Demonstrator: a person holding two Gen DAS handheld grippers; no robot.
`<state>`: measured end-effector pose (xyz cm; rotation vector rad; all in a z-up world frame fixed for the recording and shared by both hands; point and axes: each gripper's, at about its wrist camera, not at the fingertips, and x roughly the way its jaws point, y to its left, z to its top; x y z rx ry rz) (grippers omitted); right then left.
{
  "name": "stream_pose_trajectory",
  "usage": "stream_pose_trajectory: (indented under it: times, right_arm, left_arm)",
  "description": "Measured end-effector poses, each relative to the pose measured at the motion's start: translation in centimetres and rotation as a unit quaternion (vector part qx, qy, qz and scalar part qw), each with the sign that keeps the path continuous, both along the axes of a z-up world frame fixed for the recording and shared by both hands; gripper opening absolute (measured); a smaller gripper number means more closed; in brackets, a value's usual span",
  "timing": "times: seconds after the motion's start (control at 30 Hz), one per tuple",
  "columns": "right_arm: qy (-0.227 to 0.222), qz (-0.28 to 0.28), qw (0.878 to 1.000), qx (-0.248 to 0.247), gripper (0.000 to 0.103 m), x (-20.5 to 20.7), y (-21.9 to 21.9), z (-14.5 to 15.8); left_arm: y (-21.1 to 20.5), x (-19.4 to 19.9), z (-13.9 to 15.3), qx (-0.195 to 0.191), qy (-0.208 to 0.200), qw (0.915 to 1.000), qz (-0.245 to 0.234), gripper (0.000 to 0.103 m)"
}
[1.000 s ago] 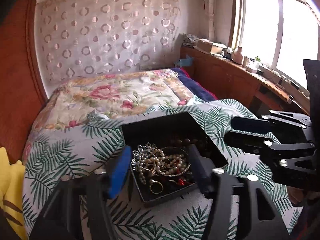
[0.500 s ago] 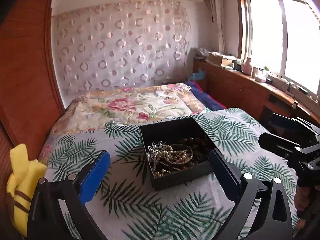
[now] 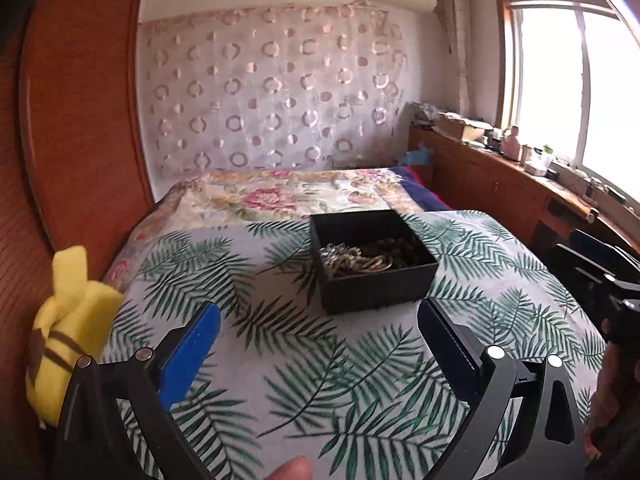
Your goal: Organize jewelry
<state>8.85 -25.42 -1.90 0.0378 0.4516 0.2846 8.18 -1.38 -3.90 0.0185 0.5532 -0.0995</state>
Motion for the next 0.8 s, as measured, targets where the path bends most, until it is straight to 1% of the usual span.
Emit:
stream_pose_trajectory:
  times: [0.17,0.27,0.8]
  right_arm:
    - [-0.003,-0.012,1.0,-0.009,0.101,-0.1,0.0,-0.4]
    - [-0.004,-0.018,1.0,-0.013,0.101,-0.1,0.2,-0.6]
    - [0.001,-0.019,1.0,-0.011,0.101,-0.1,0.2,-1.3]
  left_arm:
    - [0.9,-0.3,-0.3,0.001,0.001,0.9999,0.01,0.095]
    - [1.1,-0.4,-0.2,0.002,-0.006,0.9999,0.015,0.095]
    - [1.1,-1.1,0.4,0.004,-0.014,0.9998,0.01,0.095]
